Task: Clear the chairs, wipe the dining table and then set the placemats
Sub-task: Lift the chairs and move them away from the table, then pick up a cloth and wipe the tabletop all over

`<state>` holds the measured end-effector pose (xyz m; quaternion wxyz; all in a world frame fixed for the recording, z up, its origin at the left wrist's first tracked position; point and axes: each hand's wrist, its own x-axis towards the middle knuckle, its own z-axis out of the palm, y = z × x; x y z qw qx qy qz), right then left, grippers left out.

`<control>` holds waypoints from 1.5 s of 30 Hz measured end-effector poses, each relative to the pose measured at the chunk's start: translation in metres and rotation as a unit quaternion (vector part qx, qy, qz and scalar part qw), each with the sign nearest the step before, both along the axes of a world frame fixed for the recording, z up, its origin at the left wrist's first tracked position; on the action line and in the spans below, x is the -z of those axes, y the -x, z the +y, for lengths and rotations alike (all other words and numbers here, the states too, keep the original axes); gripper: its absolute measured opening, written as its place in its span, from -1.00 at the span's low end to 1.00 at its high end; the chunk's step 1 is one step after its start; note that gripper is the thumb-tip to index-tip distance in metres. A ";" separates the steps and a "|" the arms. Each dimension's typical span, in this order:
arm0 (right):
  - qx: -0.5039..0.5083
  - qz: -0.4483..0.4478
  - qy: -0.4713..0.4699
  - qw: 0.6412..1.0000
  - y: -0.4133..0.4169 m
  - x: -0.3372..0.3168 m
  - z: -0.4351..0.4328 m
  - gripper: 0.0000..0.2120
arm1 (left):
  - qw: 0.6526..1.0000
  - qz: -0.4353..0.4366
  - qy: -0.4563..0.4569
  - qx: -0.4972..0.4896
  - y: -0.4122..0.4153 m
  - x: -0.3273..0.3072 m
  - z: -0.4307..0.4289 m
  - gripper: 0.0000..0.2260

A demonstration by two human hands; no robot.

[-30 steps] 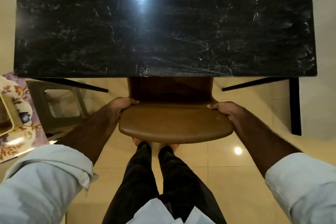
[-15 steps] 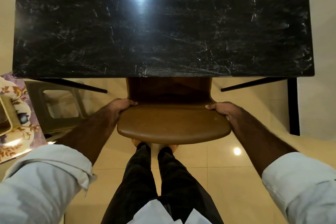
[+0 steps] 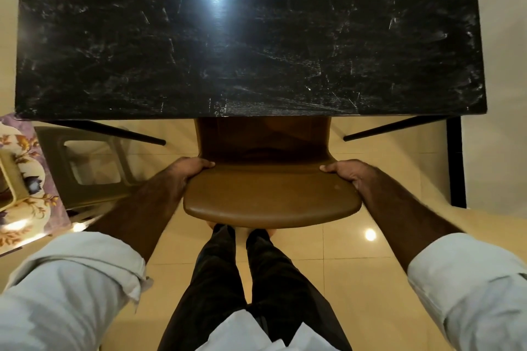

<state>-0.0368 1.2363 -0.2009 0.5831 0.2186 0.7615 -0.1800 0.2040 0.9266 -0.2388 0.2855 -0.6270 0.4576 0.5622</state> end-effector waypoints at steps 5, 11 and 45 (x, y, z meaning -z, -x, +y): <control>0.002 0.010 -0.001 1.000 -0.001 0.004 0.002 -0.38 | 1.000 0.027 0.011 0.011 0.002 -0.015 -0.001 -0.70; -0.224 0.142 0.051 0.963 -0.013 -0.029 -0.010 -0.28 | 0.991 0.060 0.043 0.113 0.000 -0.065 0.007 -0.62; -0.578 0.490 0.182 0.626 -0.215 -0.135 -0.058 -0.06 | 0.766 0.094 0.482 0.415 -0.158 -0.200 0.094 -0.12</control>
